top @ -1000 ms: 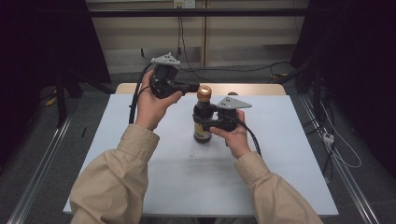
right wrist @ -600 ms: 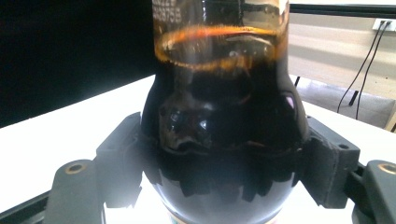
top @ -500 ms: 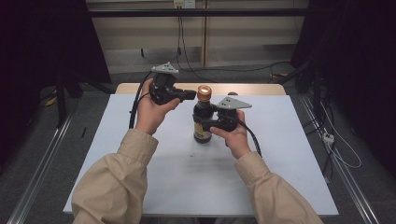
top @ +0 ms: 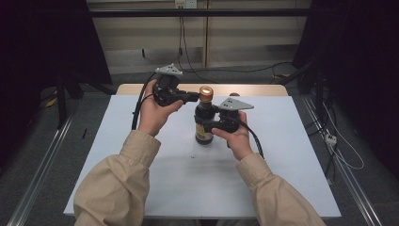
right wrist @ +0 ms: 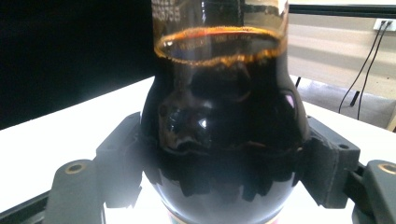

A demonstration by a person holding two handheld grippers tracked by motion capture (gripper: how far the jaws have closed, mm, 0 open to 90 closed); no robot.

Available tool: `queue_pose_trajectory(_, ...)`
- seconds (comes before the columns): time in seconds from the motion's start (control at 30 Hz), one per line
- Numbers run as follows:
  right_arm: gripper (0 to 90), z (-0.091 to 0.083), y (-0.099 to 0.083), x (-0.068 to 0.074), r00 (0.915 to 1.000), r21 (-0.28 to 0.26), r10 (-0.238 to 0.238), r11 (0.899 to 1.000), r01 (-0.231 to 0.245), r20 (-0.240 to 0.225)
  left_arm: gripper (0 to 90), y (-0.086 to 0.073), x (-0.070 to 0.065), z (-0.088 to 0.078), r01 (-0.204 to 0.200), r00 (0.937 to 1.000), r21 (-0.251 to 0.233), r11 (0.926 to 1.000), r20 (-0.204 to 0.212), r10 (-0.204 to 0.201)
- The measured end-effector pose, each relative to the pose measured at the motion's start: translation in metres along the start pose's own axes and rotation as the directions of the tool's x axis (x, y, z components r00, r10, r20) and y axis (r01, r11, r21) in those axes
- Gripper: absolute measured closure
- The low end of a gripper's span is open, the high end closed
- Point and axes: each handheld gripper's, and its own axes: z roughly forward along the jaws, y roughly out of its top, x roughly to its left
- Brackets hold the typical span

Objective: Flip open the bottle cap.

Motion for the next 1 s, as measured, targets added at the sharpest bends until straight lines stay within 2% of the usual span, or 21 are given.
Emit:
queue_pose_trajectory(0.33, 25.4, 0.000, 0.000, 0.000, 1.0000, 0.001, 0.003, 1.000, -0.003, 0.000, 90.0, 0.005, -0.002, 0.001, 0.005, 1.0000, -0.014, 0.9999, 0.006, -0.005)
queue_pose_trajectory(1.0, 25.3, 0.000, 0.000, -0.001, 1.0000, 0.001, 0.008, 1.000, -0.008, 0.001, 90.0, 0.010, -0.003, 0.001, 0.005, 1.0000, -0.006, 1.0000, 0.005, -0.005)
